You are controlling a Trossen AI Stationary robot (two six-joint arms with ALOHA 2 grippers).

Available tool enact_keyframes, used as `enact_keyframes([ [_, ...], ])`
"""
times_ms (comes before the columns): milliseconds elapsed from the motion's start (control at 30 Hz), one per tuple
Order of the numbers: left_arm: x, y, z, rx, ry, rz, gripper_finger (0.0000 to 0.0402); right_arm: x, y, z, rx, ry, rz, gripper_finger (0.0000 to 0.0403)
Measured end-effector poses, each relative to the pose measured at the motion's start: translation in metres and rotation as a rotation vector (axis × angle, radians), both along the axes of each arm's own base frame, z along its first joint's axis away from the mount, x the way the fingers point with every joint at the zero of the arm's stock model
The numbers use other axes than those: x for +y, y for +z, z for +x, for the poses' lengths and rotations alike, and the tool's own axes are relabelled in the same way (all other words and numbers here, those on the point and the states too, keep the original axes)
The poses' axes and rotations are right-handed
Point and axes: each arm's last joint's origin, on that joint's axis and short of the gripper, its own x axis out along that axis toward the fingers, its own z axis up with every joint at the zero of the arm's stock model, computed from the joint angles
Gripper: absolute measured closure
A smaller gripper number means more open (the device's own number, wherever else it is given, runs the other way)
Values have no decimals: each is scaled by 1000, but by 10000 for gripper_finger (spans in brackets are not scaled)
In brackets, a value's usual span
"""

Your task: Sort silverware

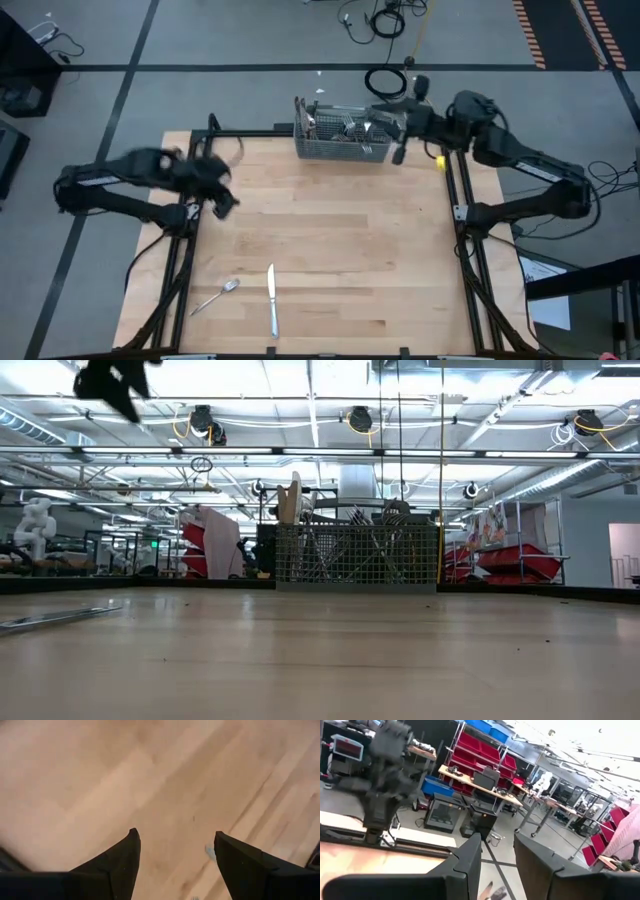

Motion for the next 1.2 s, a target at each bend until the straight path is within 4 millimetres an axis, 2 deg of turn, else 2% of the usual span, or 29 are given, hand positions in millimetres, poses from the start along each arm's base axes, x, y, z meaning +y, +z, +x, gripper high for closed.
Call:
enact_keyframes([
  [200,-41,-80,17,64,17,-142,151,12,7,-26,11,-31,23,296],
  [300,-63,-112,14,70,41,-193,151,14,7,-33,15,-33,58,296],
  [367,-76,-125,12,30,55,-223,151,15,6,-35,25,-33,74,296],
  [500,-103,-137,18,-94,14,-244,151,14,3,-35,47,-49,90,296],
  [667,-135,-151,30,-132,-127,-150,151,14,-1,-34,77,-55,119,296],
  [833,-149,-155,42,-213,-233,-69,151,14,-1,-34,76,-55,127,296],
  [1000,-171,-167,50,-198,-443,-160,164,14,-1,-34,78,-54,123,296],
  [1200,-198,-191,60,-208,-551,-218,200,14,-4,-34,118,-55,106,296],
])
